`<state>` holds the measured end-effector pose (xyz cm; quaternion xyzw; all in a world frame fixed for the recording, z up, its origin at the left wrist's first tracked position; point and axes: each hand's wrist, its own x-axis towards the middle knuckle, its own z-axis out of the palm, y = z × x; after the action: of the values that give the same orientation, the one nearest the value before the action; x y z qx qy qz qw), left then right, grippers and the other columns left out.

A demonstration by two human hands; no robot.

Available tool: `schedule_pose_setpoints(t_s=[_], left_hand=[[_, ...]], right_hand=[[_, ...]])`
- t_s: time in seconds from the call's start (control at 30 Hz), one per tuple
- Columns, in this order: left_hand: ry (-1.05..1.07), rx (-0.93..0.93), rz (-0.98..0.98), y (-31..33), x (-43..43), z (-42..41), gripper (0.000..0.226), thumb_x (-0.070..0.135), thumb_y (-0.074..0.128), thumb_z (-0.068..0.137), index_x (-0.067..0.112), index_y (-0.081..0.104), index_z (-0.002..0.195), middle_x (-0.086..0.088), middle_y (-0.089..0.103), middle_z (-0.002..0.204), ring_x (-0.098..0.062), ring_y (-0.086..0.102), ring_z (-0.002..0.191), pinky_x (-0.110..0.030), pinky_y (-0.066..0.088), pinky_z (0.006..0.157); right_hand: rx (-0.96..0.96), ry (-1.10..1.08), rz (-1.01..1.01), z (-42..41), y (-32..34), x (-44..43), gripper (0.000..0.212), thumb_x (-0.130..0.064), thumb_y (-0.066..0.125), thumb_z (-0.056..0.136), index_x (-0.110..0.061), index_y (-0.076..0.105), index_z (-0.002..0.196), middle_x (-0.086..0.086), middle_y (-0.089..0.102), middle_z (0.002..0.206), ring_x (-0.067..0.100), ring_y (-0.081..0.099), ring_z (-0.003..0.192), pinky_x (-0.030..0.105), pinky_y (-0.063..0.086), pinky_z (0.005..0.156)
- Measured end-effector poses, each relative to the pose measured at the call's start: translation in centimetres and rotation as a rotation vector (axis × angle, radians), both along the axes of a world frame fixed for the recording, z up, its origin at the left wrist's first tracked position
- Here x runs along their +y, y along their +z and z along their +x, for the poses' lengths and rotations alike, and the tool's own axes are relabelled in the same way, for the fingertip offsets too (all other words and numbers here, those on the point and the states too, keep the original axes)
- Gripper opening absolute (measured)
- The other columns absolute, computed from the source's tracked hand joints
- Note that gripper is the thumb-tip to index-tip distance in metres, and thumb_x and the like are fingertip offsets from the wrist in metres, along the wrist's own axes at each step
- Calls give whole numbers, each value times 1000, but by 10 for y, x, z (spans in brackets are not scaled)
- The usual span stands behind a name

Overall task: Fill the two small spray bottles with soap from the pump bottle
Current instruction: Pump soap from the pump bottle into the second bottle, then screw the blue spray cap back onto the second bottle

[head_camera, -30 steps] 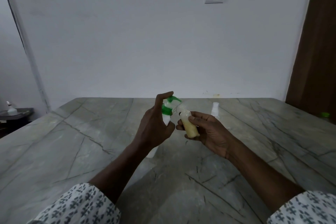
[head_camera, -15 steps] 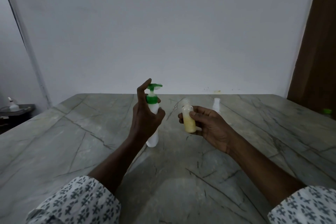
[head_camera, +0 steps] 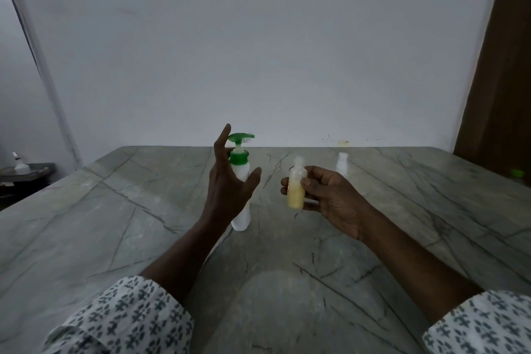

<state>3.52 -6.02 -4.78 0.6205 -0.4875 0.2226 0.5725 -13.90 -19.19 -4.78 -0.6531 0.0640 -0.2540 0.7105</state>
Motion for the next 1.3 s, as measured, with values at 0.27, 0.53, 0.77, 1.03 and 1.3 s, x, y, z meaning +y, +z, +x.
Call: schedule_pose_setpoints(t_s=[0.27,0.53,0.77,1.03,1.3], left_hand=[[67,56,-175,15,12,-16,87,48,58,86,19,14,154,-8,46,134,-18,48,118,-25,40,94],[-46,-331,-31,21,24,-63,11,13,58,85,4,61,90,5,51,75,-3,47,63,-12,40,55],[97,254,362,-6,8,-90,50,16,72,83,11,50,127,-1,59,103,-11,59,91,-11,48,71],[12,490,460,-16,5,-81,64,20,81,75,14,52,132,2,65,102,-9,64,90,-24,58,76],[-27,483,337,-25,-3,-72,54,26,87,71,15,63,118,3,72,102,-7,69,90,-29,60,81]], right_hand=[[112,-159,-170,12,-15,4,27,-8,62,93,-10,60,120,10,72,115,26,67,110,50,50,101],[162,-231,-272,18,-24,4,28,-10,65,92,-9,60,119,11,68,116,28,64,111,53,52,96],[166,-259,-269,18,-27,3,30,-9,66,91,-8,60,120,9,68,116,24,64,112,45,53,97],[190,-234,-272,18,-28,7,32,-7,65,91,-16,61,121,4,70,111,16,67,103,34,57,90],[182,-187,-266,16,-28,4,39,9,62,86,-13,64,119,7,74,108,20,70,100,29,58,82]])
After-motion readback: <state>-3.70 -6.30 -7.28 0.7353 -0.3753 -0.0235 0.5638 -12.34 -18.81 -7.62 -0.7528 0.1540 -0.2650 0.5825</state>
